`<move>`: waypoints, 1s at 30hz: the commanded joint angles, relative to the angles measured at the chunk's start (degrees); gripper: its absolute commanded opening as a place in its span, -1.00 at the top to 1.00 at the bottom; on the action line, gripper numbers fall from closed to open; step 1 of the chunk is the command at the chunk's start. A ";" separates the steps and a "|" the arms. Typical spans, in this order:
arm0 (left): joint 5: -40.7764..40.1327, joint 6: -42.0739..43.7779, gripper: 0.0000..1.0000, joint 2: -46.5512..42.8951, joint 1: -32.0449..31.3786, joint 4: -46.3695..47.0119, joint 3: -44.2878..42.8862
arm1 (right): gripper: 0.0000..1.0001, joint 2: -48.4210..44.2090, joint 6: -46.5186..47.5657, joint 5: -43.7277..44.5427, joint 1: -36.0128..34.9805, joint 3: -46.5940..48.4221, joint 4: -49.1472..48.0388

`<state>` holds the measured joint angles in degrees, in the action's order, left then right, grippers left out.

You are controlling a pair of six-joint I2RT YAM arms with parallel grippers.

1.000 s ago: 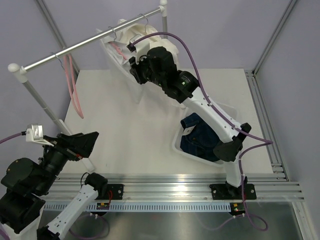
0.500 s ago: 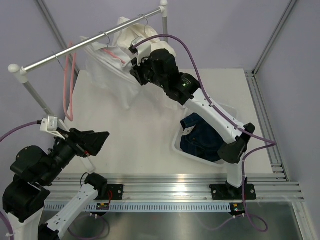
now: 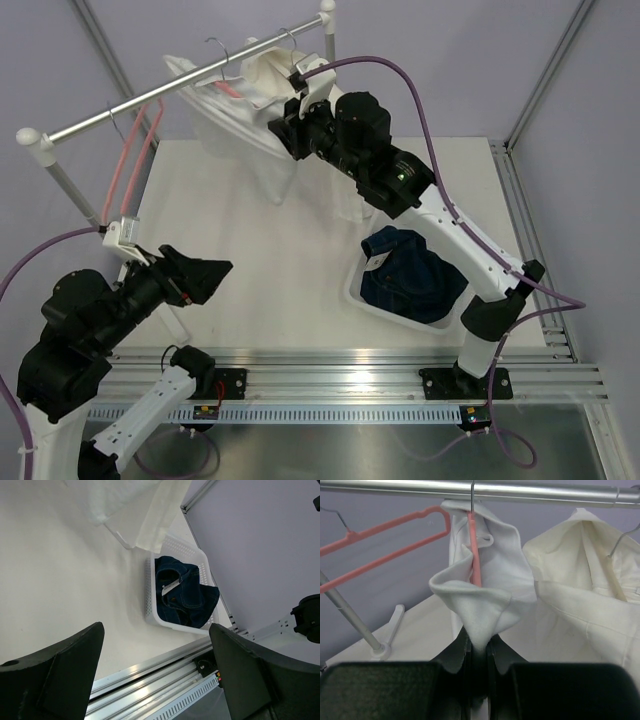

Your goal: Remove the skirt from the hanger

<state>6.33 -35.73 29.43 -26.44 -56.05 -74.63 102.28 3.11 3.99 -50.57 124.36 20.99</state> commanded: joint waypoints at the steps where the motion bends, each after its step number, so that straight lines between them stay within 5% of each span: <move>1: 3.16 1.53 -0.76 0.98 -0.11 2.00 -1.30 | 1.00 -3.31 -1.44 0.85 0.03 0.37 -7.72; 6: 4.65 2.50 -0.75 3.26 -0.02 3.31 -3.85 | 1.00 -7.00 -2.76 0.41 -0.32 -3.05 -4.39; 17: 8.17 2.59 -0.65 17.67 -0.02 11.57 -13.70 | 1.00 -26.41 -15.85 -7.50 -1.81 -28.28 4.48; 30: 3.87 3.99 -0.29 22.16 -2.74 15.80 -8.25 | 1.00 -33.46 -25.08 -18.66 -1.90 -36.37 11.88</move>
<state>11.84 -33.82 51.70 -28.27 -44.31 -82.46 70.22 -18.61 -10.11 -52.14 89.06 36.07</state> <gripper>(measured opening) 0.655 0.144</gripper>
